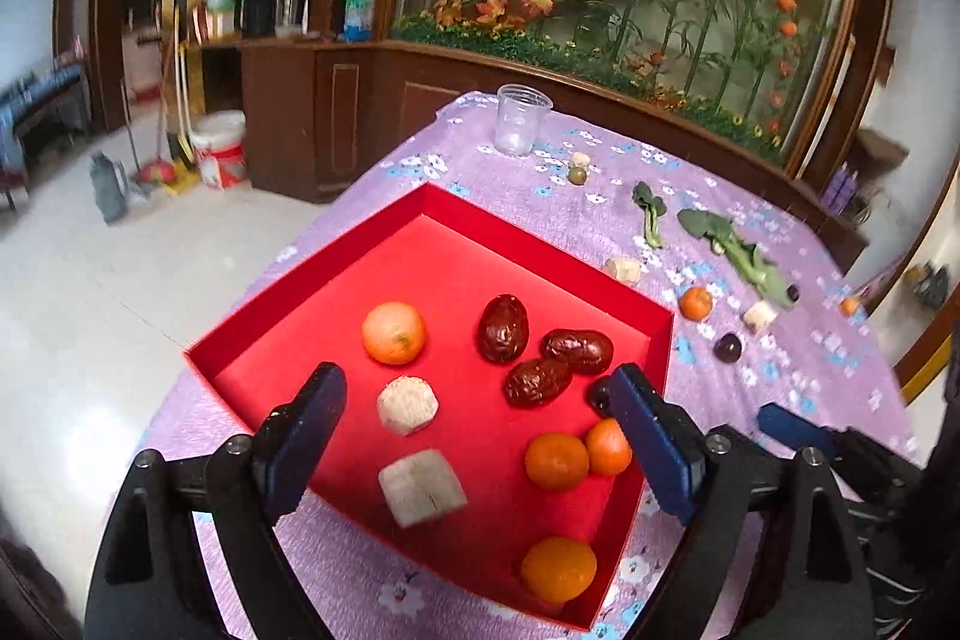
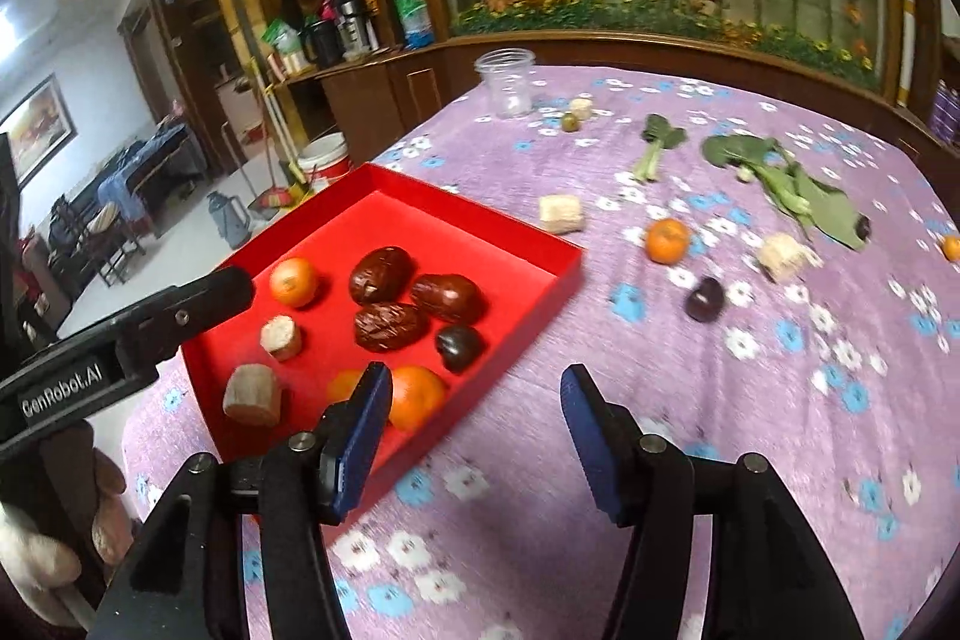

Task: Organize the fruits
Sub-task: 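Move both open tools away from the tray toward the remaining produce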

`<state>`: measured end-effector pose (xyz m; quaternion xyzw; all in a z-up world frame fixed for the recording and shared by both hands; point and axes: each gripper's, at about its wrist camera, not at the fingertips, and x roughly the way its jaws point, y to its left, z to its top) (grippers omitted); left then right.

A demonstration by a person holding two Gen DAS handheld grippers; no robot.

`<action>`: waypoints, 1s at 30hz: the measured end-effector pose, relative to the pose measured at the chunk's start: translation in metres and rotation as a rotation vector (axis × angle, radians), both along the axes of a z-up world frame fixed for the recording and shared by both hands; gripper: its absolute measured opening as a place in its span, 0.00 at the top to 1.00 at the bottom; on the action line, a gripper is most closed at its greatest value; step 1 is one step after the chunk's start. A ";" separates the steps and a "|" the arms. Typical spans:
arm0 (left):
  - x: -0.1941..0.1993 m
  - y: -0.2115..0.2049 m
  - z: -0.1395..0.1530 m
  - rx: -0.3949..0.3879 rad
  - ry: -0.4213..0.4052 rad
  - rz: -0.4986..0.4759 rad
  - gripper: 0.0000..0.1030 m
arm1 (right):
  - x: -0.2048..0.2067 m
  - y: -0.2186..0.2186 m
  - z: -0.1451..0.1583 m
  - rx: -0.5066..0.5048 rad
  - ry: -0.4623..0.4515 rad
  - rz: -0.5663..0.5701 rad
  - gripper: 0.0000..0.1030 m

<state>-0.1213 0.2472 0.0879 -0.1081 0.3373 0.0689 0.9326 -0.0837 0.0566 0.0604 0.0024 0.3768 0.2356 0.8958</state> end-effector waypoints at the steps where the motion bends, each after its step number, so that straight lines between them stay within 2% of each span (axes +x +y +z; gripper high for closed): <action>1: -0.002 -0.004 0.001 0.020 -0.001 0.002 0.14 | -0.002 -0.005 -0.001 0.003 0.001 -0.012 0.38; 6: -0.012 -0.032 0.003 0.154 -0.006 0.004 0.14 | -0.016 -0.023 -0.003 0.007 -0.011 -0.050 0.36; 10: -0.019 -0.054 0.004 0.223 -0.007 -0.008 0.14 | -0.029 -0.034 -0.001 0.004 -0.039 -0.059 0.34; 18: -0.026 -0.081 0.010 0.280 -0.018 -0.039 0.14 | -0.039 -0.050 0.002 0.005 -0.072 -0.078 0.31; 30: -0.029 -0.088 0.009 0.288 -0.010 -0.043 0.14 | -0.042 -0.058 0.000 0.012 -0.065 -0.087 0.30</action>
